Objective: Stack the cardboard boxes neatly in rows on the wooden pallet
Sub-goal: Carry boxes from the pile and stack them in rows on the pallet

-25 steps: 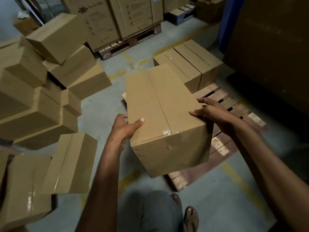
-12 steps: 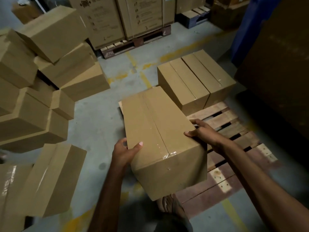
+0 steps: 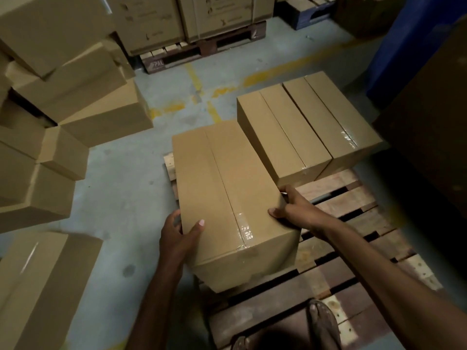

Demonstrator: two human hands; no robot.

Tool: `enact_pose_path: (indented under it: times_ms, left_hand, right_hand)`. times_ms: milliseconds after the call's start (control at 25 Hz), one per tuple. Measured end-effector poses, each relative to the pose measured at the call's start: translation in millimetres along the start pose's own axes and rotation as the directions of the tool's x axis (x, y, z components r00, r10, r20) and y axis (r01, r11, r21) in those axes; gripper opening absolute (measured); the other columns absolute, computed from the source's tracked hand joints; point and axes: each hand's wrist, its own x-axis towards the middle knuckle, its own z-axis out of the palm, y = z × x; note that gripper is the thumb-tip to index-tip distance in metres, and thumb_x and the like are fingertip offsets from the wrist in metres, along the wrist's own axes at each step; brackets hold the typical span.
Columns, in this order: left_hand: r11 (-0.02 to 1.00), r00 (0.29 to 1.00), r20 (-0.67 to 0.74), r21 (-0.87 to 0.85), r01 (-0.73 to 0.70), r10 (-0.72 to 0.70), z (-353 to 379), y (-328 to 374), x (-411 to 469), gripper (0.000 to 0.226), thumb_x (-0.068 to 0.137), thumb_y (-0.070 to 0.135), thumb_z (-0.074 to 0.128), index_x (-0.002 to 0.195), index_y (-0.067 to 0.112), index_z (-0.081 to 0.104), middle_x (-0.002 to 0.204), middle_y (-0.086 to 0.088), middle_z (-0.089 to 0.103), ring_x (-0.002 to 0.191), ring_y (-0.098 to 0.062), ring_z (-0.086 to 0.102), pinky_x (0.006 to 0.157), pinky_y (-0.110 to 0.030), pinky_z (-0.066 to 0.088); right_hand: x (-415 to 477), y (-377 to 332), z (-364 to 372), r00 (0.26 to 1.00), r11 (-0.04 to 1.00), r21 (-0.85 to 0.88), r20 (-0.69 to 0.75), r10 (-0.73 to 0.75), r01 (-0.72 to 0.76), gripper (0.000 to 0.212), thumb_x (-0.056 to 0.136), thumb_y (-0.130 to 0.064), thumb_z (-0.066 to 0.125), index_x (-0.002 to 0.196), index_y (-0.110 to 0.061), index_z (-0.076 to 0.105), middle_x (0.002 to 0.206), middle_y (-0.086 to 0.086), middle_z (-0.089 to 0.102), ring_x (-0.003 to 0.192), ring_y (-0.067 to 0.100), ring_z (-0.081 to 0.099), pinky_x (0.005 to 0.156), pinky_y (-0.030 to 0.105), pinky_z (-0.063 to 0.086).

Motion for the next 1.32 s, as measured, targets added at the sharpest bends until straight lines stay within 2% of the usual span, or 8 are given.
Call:
enact_pose_path:
  times_ms: [320,480,680,840,1000,1120,1240,1320]
  left_hand:
    - [0.995,0.99,-0.103,-0.032,-0.099,0.095,95.6,-22.2,140.4,0.065,0.088,0.024,0.08,0.145,0.016,0.049,0.14,-0.012,0.061,0.121,-0.03,0.062,0.101,-0.047,0.054]
    - [0.977,0.984,-0.129,-0.156,-0.146,0.127,139.8,-43.2,210.3,0.061,0.09,0.011,0.077,0.144,0.013,0.049,0.135,-0.015,0.064,0.113,-0.024,0.065,0.096,-0.037,0.054]
    - [0.946,0.956,-0.19,-0.192,-0.26,0.225,157.7,-53.7,248.2,0.061,0.088,0.013,0.08,0.141,0.025,0.054,0.107,-0.007,0.073,0.08,-0.002,0.072,0.061,-0.015,0.055]
    - [0.908,0.923,-0.226,-0.215,-0.36,0.312,154.7,-54.4,253.2,0.054,0.088,0.012,0.079,0.135,0.027,0.058,0.091,-0.003,0.073,0.062,0.002,0.071,0.05,-0.01,0.05]
    - [0.868,0.899,-0.23,-0.258,-0.424,0.371,168.4,-61.3,276.3,0.062,0.089,0.008,0.077,0.145,0.018,0.051,0.117,-0.017,0.072,0.09,-0.015,0.073,0.072,-0.02,0.06]
    - [0.858,0.889,-0.194,-0.243,-0.452,0.414,173.6,-65.9,300.3,0.059,0.089,0.008,0.078,0.141,0.021,0.055,0.129,-0.018,0.068,0.112,-0.024,0.069,0.102,-0.041,0.054]
    - [0.868,0.888,-0.181,-0.201,-0.453,0.422,177.9,-74.8,320.3,0.052,0.089,0.015,0.079,0.133,0.034,0.059,0.135,-0.012,0.065,0.124,-0.025,0.064,0.109,-0.048,0.049]
    - [0.872,0.89,-0.198,-0.2,-0.448,0.412,185.1,-82.2,326.7,0.048,0.09,0.019,0.079,0.127,0.042,0.059,0.138,-0.009,0.063,0.129,-0.025,0.06,0.111,-0.048,0.047]
  right_hand:
    - [190.1,24.8,-32.5,0.987,0.958,-0.239,0.018,-0.16,0.16,0.061,0.09,-0.024,0.078,0.141,-0.018,0.046,0.129,0.001,0.057,0.119,0.023,0.056,0.108,0.044,0.048]
    - [277.5,48.2,-37.2,0.972,0.942,-0.245,0.001,-0.235,0.228,0.059,0.087,-0.022,0.081,0.136,-0.016,0.049,0.123,-0.001,0.058,0.118,0.022,0.057,0.106,0.044,0.051]
    - [324.3,50.7,-59.0,0.942,0.925,-0.195,-0.016,-0.337,0.327,0.052,0.082,-0.021,0.086,0.127,-0.01,0.062,0.118,0.006,0.069,0.107,0.021,0.066,0.077,0.023,0.052]
    - [334.0,54.6,-65.2,0.9,0.886,-0.209,-0.053,-0.432,0.413,0.073,0.081,-0.029,0.087,0.143,-0.007,0.053,0.126,0.004,0.063,0.111,0.019,0.059,0.075,0.021,0.042]
    - [349.7,56.5,-57.7,0.863,0.858,-0.207,-0.097,-0.495,0.47,0.063,0.08,-0.021,0.088,0.133,-0.005,0.059,0.12,0.008,0.067,0.11,0.025,0.065,0.077,0.026,0.05]
    - [360.3,62.3,-47.5,0.855,0.855,-0.271,-0.161,-0.494,0.443,0.072,0.075,-0.023,0.092,0.137,-0.008,0.057,0.129,0.007,0.062,0.115,0.023,0.059,0.099,0.036,0.053]
    - [370.6,65.4,-48.0,0.845,0.837,-0.34,-0.177,-0.505,0.429,0.059,0.07,-0.029,0.095,0.117,-0.011,0.064,0.115,0.005,0.063,0.111,0.023,0.059,0.092,0.033,0.051]
    - [375.6,67.2,-49.6,0.839,0.827,-0.366,-0.183,-0.513,0.427,0.063,0.07,-0.028,0.095,0.122,-0.009,0.065,0.116,0.007,0.066,0.111,0.023,0.061,0.095,0.033,0.052]
